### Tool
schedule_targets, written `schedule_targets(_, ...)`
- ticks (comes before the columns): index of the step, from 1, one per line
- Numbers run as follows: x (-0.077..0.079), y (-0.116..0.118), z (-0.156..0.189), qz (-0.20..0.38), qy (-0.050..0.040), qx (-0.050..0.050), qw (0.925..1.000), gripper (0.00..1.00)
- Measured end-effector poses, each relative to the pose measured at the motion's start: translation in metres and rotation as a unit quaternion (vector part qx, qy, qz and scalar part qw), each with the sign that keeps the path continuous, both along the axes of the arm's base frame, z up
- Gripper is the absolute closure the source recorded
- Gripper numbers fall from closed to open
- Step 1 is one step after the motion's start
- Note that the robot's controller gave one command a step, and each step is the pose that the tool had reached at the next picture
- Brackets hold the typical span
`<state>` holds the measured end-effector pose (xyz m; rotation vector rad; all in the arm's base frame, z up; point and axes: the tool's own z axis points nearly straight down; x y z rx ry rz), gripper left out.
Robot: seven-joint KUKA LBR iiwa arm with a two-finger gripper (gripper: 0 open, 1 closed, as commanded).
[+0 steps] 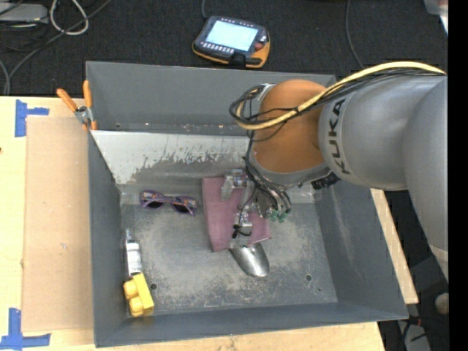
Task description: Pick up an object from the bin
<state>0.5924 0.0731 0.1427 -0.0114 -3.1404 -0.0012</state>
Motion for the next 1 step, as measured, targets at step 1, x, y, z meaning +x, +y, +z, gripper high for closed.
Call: schedule_targets(1, 0.0, -0.0001, 0.0, 0.0, 0.0, 0.0, 1.0, 0.0)
